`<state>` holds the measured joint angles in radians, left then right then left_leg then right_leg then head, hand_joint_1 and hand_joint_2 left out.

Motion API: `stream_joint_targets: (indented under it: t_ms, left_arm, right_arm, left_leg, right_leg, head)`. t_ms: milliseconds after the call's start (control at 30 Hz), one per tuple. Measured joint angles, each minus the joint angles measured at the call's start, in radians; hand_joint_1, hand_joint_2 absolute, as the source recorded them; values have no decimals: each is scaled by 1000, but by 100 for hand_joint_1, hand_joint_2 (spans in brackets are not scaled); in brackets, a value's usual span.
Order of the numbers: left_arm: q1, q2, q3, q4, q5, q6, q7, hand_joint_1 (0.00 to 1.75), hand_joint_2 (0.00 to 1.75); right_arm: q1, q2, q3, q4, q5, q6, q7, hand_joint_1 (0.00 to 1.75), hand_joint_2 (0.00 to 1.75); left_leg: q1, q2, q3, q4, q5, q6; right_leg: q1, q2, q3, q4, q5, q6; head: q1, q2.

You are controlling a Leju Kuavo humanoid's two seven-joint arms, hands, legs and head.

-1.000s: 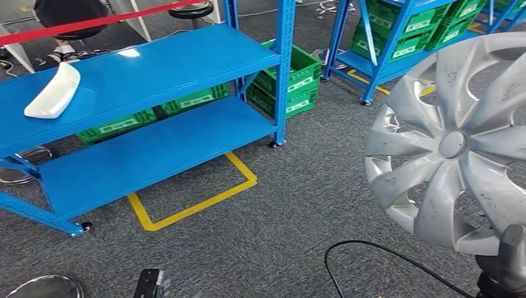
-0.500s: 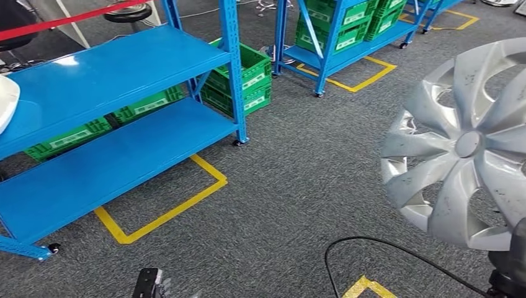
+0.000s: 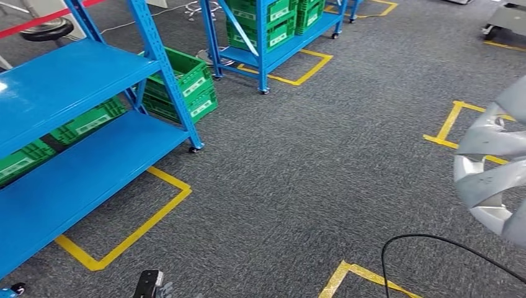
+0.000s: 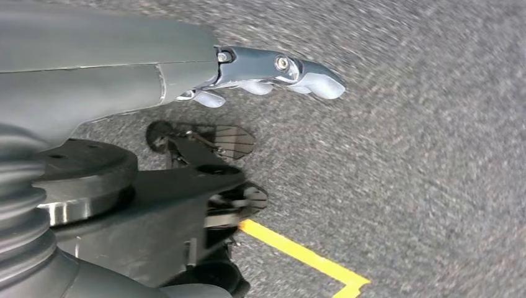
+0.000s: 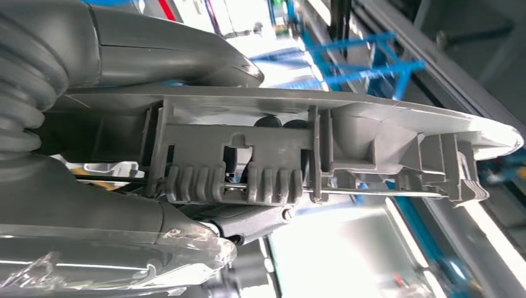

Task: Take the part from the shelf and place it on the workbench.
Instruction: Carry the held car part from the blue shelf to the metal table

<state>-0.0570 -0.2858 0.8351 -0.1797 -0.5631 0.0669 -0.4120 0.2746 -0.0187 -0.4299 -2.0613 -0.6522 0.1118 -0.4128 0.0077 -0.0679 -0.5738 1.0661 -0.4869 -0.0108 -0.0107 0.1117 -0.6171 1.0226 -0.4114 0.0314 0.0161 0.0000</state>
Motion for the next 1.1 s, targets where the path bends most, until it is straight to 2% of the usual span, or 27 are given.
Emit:
stream_joint_targets:
  t_ms: [33,67,133,167,200,267,300,333,367,400,433,467,533,567,633,667,733,767,800,833,867,900,933,967,1033,1067,1100]
  left_arm:
    - [0,0,0,0,0,0,0,0,175]
    - [0,0,0,0,0,0,0,0,175]
    - [-1,-2,0,0,-1,-2,0,0,175]
    - [-2,-2,0,0,-2,-3,0,0,175]
    - [-2,-3,1,0,-4,-4,0,0,175]
    - [-1,-4,1,0,-9,-4,0,0,175]
    - [1,-5,1,0,-12,-4,1,0,175]
    - [2,-4,2,0,-14,-4,3,0,175]
    - [3,-4,2,0,-16,-4,6,0,175]
    - [3,-4,2,0,-18,-5,9,0,175]
    - [2,-4,3,0,-20,-5,11,0,175]
    - [2,-4,3,0,-22,-6,13,0,175]
    - [1,-4,4,0,-24,-9,16,0,175]
    - [0,-4,4,0,-26,-10,17,0,175]
    - [-2,-5,4,0,-30,-10,17,0,175]
    - [-2,-5,4,0,-31,-8,17,0,175]
    - [-3,-6,5,0,-31,-1,15,0,175]
    - [-2,-6,5,0,-32,5,15,0,175]
    - [-1,-6,5,0,-33,9,15,0,175]
    - [0,-6,5,0,-34,12,15,0,175]
    - [1,-5,5,0,-34,14,15,0,175]
    - [2,-5,5,0,-35,16,16,0,175]
    - [2,-5,5,0,-35,18,18,0,175]
    - [1,-4,5,0,-36,21,19,0,175]
    - [1,-4,5,0,-36,24,26,0,175]
    - [0,-4,5,0,-37,24,29,0,175]
    - [0,-4,5,0,-39,25,35,0,175]
  right_arm:
    - [-3,0,-12,0,-1,-1,0,175,175]
    - [-6,0,-20,-1,-1,-2,0,175,175]
    - [-6,0,-36,-1,1,-8,-1,175,175]
    - [-6,0,-45,-1,5,-17,-1,175,175]
    - [-8,0,-53,-1,11,-30,-2,175,175]
    - [-20,3,-73,-1,23,-63,-8,175,175]
    - [-26,5,-84,-1,27,-77,-12,175,175]
    - [-29,7,-96,-1,32,-90,-18,175,175]
    - [-30,8,-109,-2,41,-103,-25,175,175]
    - [-29,11,-123,-4,56,-118,-33,175,175]
    - [-29,14,-138,-8,75,-132,-43,175,175]
    - [-30,17,-152,-14,95,-144,-54,175,175]
    - [-33,24,-173,-27,126,-163,-72,175,175]
    - [-34,28,-182,-34,138,-172,-78,175,175]
    - [-33,36,-200,-45,157,-195,-79,175,175]
    - [-31,39,-209,-50,163,-207,-77,175,175]
    - [-33,44,-224,-59,170,-226,-71,175,175]
    - [-35,47,-229,-62,171,-232,-70,175,175]
    - [-37,50,-233,-64,173,-235,-68,175,175]
    - [-38,53,-237,-65,174,-237,-68,175,175]
    - [-38,55,-240,-66,174,-238,-67,175,175]
    - [-38,57,-243,-66,175,-239,-66,175,175]
    - [-38,58,-245,-66,175,-241,-66,175,175]
    - [-38,60,-246,-66,174,-242,-66,175,175]
    - [-43,63,-249,-67,155,-244,-63,175,175]
    - [-45,65,-251,-67,132,-244,-60,175,175]
    - [-47,68,-252,-68,104,-244,-55,175,175]
  left_leg:
    - [3,-23,16,-37,9,1]
    - [3,-32,22,-52,8,3]
    - [3,-8,23,-58,9,12]
    - [4,6,24,-59,12,18]
    - [4,21,24,-60,13,24]
    - [1,51,24,-62,13,31]
    - [-2,66,24,-61,13,33]
    - [-3,81,25,-61,12,34]
    - [-4,96,25,-61,10,34]
    - [-4,110,27,-61,8,33]
    - [-4,123,31,-61,5,31]
    - [-5,135,35,-61,1,27]
    - [-11,156,43,-60,-6,17]
    - [-14,165,46,-61,-8,13]
    - [-14,181,50,-65,-10,3]
    - [-12,172,49,-61,-17,-2]
    - [-10,126,24,-2,-59,-9]
    - [-9,99,-4,58,-91,-9]
    - [-10,84,-40,129,-121,-8]
    - [-10,77,-71,189,-140,-7]
    - [-11,74,-91,221,-140,-5]
    - [-11,72,-96,221,-123,-2]
    - [-12,67,-79,179,-89,2]
    - [-11,49,-51,115,-49,6]
    - [-7,-14,4,-10,5,13]
    - [-7,-37,17,-42,13,14]
    - [-7,-46,21,-55,13,15]
  right_leg:
    - [-1,14,-6,2,3,6]
    - [-2,27,-12,2,6,12]
    - [-7,51,-23,-2,14,25]
    - [-6,37,-30,5,10,30]
    - [-4,8,-44,30,-6,34]
    - [0,-68,-92,139,-67,41]
    - [-1,-89,-121,206,-98,44]
    - [-2,-99,-142,256,-116,46]
    - [-3,-104,-146,274,-117,47]
    - [-3,-109,-129,251,-100,48]
    - [-3,-118,-95,194,-71,48]
    - [-2,-139,-55,125,-48,48]
    - [3,-166,0,28,-21,38]
    - [6,-168,7,14,-21,30]
    - [8,-143,4,13,-17,12]
    - [7,-133,3,10,-15,4]
    - [3,-112,4,4,-11,-9]
    - [2,-101,3,4,-9,-12]
    - [3,-89,2,3,-9,-15]
    - [3,-75,1,3,-8,-16]
    - [4,-61,1,3,-8,-17]
    - [4,-46,1,3,-7,-17]
    - [4,-31,1,4,-6,-16]
    - [3,-16,2,4,-5,-15]
    - [2,12,-3,8,-2,-7]
    - [0,25,-8,9,1,-2]
    - [-3,39,-13,8,4,5]
  head:
    - [0,0]
    - [0,0]
    - [0,0]
    - [2,0]
    - [7,0]
    - [15,0]
    - [17,0]
    - [17,0]
    - [17,0]
    - [17,0]
    - [17,0]
    - [17,0]
    - [15,0]
    - [14,0]
    - [12,0]
    - [11,0]
    - [9,0]
    - [7,0]
    - [6,0]
    - [5,0]
    - [5,0]
    - [5,0]
    - [5,0]
    - [5,0]
    - [6,0]
    - [6,0]
    - [6,0]
